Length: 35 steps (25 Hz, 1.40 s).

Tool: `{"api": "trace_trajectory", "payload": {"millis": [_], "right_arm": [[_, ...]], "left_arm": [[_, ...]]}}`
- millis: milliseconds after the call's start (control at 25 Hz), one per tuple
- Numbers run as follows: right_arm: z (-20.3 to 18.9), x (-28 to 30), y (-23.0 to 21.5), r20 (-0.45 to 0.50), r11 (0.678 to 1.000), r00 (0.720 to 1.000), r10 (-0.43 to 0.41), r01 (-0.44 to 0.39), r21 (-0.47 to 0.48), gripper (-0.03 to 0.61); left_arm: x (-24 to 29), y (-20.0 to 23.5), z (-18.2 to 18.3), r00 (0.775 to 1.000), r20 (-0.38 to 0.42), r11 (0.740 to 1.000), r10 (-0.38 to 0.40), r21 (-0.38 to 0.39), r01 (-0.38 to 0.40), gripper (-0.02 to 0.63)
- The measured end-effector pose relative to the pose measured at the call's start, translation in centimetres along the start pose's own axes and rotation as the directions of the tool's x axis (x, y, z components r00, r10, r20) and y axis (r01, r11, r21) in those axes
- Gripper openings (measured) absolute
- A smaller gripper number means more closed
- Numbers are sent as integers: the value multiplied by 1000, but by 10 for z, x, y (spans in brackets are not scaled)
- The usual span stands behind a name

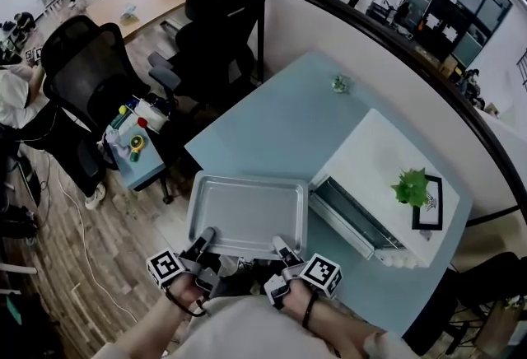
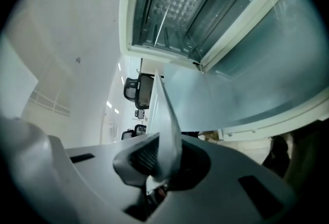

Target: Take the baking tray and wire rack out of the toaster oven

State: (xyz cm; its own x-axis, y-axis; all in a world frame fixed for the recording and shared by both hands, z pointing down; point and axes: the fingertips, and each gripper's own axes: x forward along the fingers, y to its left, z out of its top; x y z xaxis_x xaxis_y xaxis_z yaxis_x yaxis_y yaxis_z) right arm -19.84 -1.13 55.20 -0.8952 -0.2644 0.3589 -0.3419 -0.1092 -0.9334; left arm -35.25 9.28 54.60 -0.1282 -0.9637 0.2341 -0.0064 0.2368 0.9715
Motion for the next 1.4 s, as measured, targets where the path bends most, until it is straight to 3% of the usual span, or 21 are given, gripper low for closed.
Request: {"api": "trace_trajectory", "payload": {"millis": [280, 440, 640, 880, 1160, 1400], "right_arm": [[10, 39, 4, -28, 998, 999, -25, 23, -57, 35], [23, 66, -3, -21, 998, 998, -58, 57, -40, 37], [43, 102, -14, -5, 994, 995, -100, 100, -34, 44], [57, 148, -33, -20, 992, 992, -122, 121, -25, 54], [70, 183, -62, -3, 985, 985, -174, 174, 16, 58], [76, 207, -72, 7, 975, 977, -215, 215, -51, 66]], "left_arm": [[15, 9, 27, 998, 58, 999, 39, 14, -40, 49], [38, 20, 43, 995, 69, 997, 75, 1, -75, 49], [73, 35, 68, 991, 60, 991, 120, 45, -123, 53], [109, 59, 97, 981, 118, 988, 156, 1, -157, 49], [143, 93, 115, 970, 126, 978, 209, -46, -205, 46], [156, 118, 129, 945, 139, 955, 295, -38, -293, 41]]}}
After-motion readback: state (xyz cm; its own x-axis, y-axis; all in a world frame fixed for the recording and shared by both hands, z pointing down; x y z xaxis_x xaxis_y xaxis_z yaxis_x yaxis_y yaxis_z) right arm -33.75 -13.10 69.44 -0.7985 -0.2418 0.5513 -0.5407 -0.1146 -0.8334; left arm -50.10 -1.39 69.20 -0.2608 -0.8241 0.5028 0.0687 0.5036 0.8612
